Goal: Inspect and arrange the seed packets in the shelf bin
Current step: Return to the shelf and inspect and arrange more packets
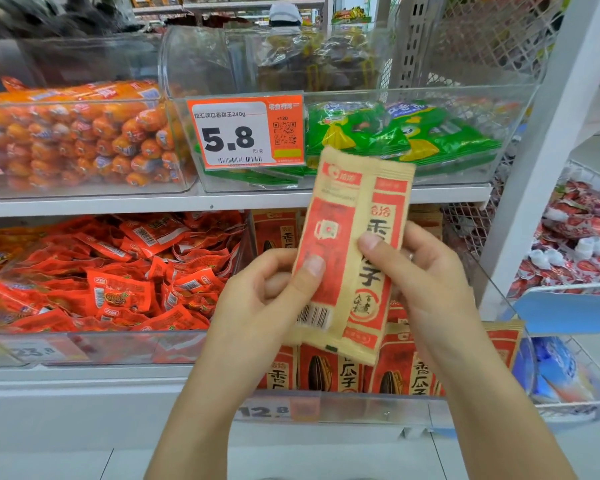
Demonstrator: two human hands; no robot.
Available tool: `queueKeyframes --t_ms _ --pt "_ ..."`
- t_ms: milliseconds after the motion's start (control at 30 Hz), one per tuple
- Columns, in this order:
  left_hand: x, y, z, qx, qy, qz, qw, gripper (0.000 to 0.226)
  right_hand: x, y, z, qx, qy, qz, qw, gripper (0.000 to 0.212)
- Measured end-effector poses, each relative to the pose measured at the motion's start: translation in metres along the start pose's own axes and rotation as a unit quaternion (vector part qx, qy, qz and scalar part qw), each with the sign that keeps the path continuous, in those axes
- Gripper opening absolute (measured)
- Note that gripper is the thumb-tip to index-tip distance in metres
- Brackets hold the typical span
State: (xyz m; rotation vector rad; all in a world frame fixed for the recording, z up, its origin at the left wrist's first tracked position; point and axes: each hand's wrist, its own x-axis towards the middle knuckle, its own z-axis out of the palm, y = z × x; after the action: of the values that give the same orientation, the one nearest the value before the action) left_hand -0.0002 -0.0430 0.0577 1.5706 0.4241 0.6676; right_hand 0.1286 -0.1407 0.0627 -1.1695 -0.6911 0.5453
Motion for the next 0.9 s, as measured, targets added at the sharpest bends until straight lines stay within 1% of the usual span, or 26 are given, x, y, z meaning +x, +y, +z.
queueKeyframes --t_ms 133,233,300,400,467,533,567,600,667,700,767,833,867,900 --pt "0.002 0.001 0.001 -0.034 0.047 0.010 0.998 0.037 -0.003 0.001 0.007 -0.029 -0.061 0.016 0.998 0.028" --pt "0.003 0.000 0.001 -0.040 0.072 0.016 0.996 0.036 -0.004 0.000 0.009 -0.035 -0.078 0.021 0.996 0.026" --pt "0.004 -0.002 0.002 -0.024 0.092 0.017 0.995 0.036 -0.004 0.000 0.010 -0.026 -0.069 0.021 0.997 0.022" --pt "0.004 -0.003 0.003 0.014 0.114 0.007 0.993 0.038 -0.004 -0.001 0.012 -0.002 -0.029 0.023 0.999 0.022" --pt "0.005 -0.006 0.003 0.025 0.117 0.007 0.993 0.044 -0.003 0.000 0.011 0.001 -0.010 0.021 1.000 0.021" --pt "0.006 -0.008 0.004 0.033 0.123 0.012 0.992 0.056 -0.003 0.000 0.012 0.005 -0.004 0.017 1.000 0.021" --pt "0.006 -0.008 0.004 0.031 0.131 0.012 0.991 0.057 -0.003 0.000 0.012 0.006 -0.004 0.014 1.000 0.023" --pt "0.006 -0.008 0.004 0.036 0.139 0.016 0.990 0.051 -0.003 0.000 0.012 0.006 -0.005 0.010 1.000 0.024" --pt "0.008 -0.011 0.004 0.050 0.161 0.044 0.985 0.021 -0.003 0.001 0.013 0.002 -0.007 -0.003 1.000 0.024" --pt "0.008 -0.010 0.004 0.073 0.179 0.060 0.979 0.006 -0.004 0.002 0.013 -0.004 -0.009 -0.011 1.000 0.023" --pt "0.008 -0.010 0.004 0.169 0.219 0.124 0.953 0.018 -0.004 0.003 0.014 -0.018 -0.012 -0.026 0.999 0.022" --pt "0.007 -0.007 0.005 0.275 0.243 0.185 0.912 0.011 -0.005 0.004 0.016 -0.023 -0.019 -0.036 0.999 0.022" --pt "0.006 -0.007 0.007 0.303 0.244 0.196 0.900 0.010 -0.006 0.005 0.018 -0.027 -0.023 -0.042 0.998 0.022" --pt "0.005 -0.006 0.009 0.308 0.245 0.191 0.899 0.015 -0.006 0.005 0.020 -0.033 -0.028 -0.050 0.998 0.021"
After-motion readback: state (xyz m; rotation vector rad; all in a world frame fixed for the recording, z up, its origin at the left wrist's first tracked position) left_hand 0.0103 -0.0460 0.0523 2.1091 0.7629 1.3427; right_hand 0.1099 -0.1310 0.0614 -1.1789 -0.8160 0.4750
